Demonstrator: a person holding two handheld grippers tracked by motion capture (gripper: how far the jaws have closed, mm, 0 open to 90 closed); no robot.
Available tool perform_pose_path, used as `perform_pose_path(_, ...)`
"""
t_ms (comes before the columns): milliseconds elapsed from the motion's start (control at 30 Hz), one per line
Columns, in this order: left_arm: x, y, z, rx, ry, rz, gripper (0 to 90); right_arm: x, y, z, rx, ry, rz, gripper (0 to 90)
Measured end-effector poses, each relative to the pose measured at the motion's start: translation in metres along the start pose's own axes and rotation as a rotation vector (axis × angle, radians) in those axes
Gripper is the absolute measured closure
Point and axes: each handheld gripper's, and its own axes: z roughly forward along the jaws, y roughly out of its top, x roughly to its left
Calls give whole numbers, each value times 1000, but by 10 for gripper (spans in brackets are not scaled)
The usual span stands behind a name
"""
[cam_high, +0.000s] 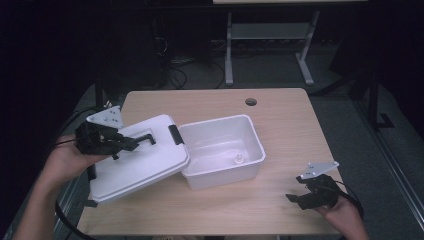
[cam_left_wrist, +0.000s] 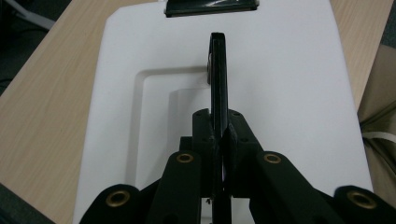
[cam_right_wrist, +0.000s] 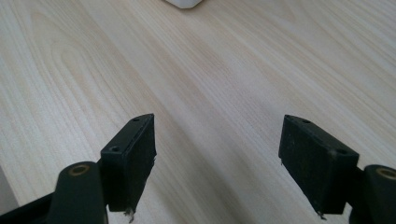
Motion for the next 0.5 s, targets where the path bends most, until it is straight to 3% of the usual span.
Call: perform_pose_path(500, 0, 43, 17, -25, -35, 49, 839, 1, 2, -3, -14, 4, -10, 269)
